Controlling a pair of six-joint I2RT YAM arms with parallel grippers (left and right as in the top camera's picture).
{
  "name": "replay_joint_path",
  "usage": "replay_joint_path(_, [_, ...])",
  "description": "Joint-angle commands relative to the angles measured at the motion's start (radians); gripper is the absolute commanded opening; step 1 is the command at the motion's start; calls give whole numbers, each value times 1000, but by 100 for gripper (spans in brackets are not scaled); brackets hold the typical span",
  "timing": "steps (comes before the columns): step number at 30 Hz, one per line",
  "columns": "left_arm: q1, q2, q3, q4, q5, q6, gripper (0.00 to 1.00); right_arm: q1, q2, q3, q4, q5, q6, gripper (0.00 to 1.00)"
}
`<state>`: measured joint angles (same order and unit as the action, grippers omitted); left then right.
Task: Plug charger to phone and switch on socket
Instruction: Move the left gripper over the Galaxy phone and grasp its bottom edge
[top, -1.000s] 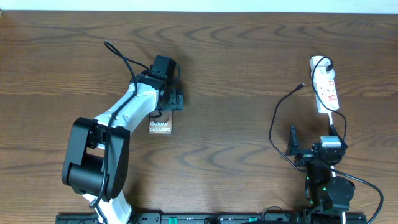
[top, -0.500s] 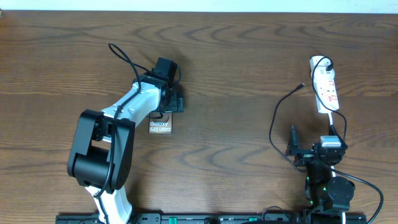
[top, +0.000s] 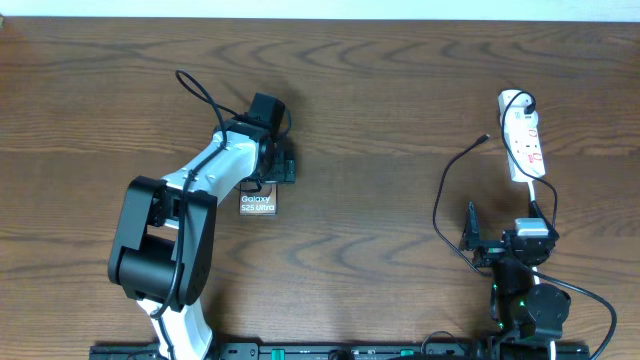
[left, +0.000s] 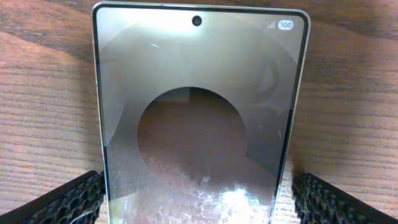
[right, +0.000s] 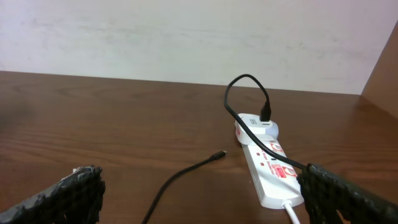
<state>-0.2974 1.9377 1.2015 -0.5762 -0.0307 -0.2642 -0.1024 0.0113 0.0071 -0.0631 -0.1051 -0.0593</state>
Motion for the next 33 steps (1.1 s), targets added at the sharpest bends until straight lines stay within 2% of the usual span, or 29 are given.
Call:
replay_joint_path(1, [7,51,-19,-24,-23,27,98,6,-5,-2,-2,-6,-2,99])
replay_joint_path(10, [45,51,-19,-25,-22,42,100,6,-5,-2,-3,-6,-2,99])
replay_joint_path(20, [50,51,-19,-29,-21,42,83,6,-5,-2,-3,-6,-2,99])
replay_joint_path(26, [50,51,-19,-29,-2,50,68,6,-5,-2,-2,-6,-2,99])
replay_joint_path(33, [50,51,-19,-28,-3,50,64,6,-5,-2,-3,-6,-2,99])
